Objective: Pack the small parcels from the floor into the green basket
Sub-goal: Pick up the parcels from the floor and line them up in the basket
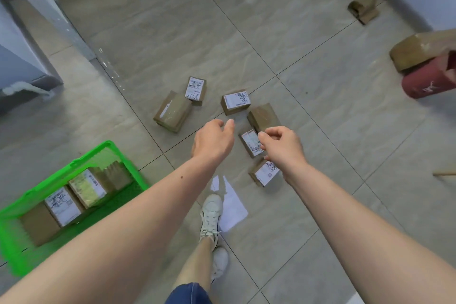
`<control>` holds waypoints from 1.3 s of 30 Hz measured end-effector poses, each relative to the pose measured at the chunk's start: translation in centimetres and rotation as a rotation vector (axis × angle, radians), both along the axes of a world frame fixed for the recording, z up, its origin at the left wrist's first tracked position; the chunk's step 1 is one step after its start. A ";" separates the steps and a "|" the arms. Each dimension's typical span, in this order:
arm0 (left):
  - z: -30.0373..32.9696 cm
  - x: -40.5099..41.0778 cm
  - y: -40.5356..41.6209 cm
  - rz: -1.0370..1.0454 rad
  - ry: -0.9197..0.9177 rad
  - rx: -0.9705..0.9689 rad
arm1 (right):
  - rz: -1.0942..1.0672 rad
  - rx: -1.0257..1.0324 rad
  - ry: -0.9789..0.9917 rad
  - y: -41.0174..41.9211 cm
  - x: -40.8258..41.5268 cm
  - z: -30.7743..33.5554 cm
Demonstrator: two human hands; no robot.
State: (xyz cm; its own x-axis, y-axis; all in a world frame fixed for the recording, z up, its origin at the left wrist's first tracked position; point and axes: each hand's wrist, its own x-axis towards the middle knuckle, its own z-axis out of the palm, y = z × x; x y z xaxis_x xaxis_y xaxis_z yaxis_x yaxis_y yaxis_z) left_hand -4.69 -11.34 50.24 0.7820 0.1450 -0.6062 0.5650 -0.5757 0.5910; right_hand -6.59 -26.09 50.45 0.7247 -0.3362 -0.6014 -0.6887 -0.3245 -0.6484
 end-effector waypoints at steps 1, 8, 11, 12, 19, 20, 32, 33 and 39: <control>-0.3 0.9 -1.1 -0.006 0.000 0.001 | -0.014 -0.009 0.007 -1.4 0.7 -0.4; -3.8 5.1 -7.9 -0.070 0.017 -0.006 | -0.109 -0.054 0.038 -8.8 4.4 -5.4; -7.3 5.4 -10.2 -0.100 0.052 -0.015 | -0.134 -0.070 0.081 -11.1 4.4 -9.0; -8.8 5.4 -10.9 -0.110 0.060 -0.018 | -0.140 -0.075 0.101 -11.9 4.2 -10.4; -22.8 4.3 -15.7 -0.191 0.148 -0.024 | -0.169 -0.088 0.263 -17.2 1.8 -23.8; -25.1 4.2 -16.3 -0.212 0.161 -0.025 | -0.179 -0.087 0.283 -17.8 1.4 -25.9; -47.5 3.1 -22.2 -0.579 0.393 0.050 | -0.218 0.044 0.447 -21.1 -2.5 -48.2; -48.7 3.0 -22.4 -0.595 0.405 0.060 | -0.216 0.062 0.455 -21.1 -2.7 -49.3; -52.6 2.7 -22.9 -0.584 0.469 0.020 | -0.263 0.137 0.447 -21.8 -3.2 -53.0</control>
